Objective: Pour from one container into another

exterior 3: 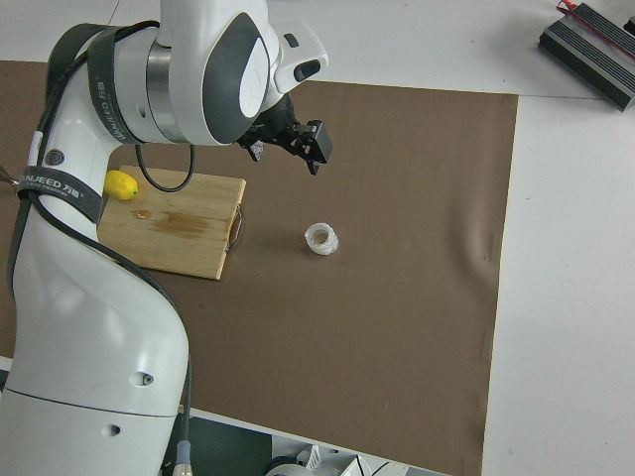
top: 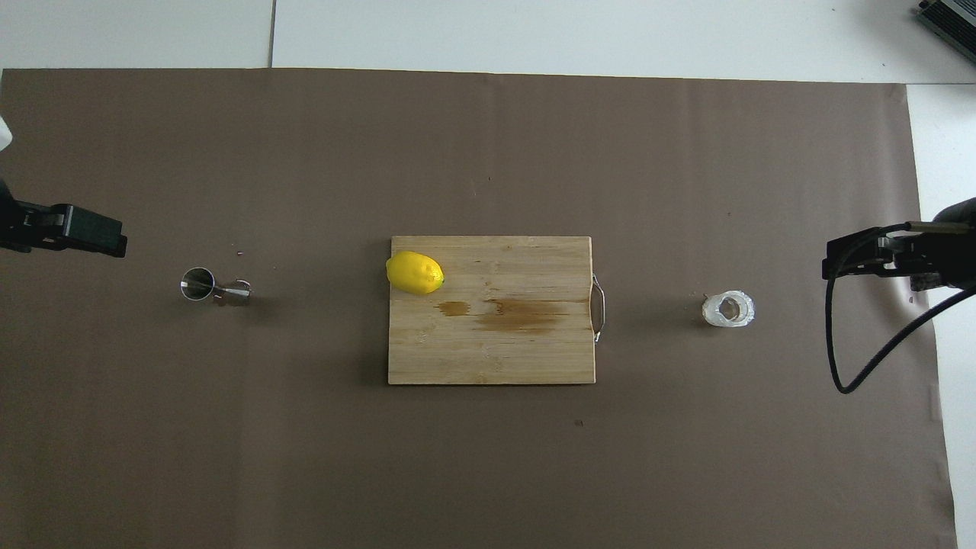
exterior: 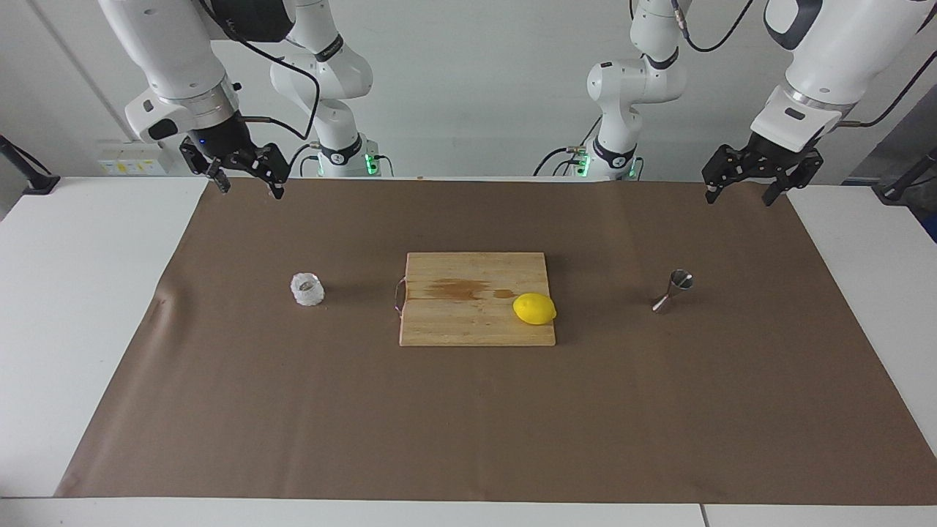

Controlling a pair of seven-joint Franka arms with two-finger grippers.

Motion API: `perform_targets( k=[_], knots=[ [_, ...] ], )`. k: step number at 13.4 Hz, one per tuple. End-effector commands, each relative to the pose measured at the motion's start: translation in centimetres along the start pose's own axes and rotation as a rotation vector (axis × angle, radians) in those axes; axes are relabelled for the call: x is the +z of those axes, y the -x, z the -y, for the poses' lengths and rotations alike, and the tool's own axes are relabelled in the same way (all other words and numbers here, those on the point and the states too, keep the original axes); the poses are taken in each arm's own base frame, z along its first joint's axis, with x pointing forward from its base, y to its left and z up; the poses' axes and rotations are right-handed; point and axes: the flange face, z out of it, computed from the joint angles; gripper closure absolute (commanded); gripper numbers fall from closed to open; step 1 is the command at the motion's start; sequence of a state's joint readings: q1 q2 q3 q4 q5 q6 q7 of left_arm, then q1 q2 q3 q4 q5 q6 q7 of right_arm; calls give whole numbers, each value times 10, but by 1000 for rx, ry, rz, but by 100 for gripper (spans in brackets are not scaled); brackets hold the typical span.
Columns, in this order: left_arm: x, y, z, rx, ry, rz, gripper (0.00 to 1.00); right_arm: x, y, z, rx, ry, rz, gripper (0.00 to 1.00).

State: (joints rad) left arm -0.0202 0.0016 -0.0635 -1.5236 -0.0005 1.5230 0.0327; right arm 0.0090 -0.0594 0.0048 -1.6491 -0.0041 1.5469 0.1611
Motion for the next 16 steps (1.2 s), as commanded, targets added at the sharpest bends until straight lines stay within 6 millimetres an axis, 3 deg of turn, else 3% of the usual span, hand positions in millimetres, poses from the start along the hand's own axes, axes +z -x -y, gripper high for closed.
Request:
perform_targets(
  k=[1,16],
  knots=[
    [-6,-4,0,5,10,-16,0,1,6,0,-32,-12,-9,0],
    [-1,-1,8,-22,16,14,0,2,6,-3,-42,-21,1,0]
  ],
)
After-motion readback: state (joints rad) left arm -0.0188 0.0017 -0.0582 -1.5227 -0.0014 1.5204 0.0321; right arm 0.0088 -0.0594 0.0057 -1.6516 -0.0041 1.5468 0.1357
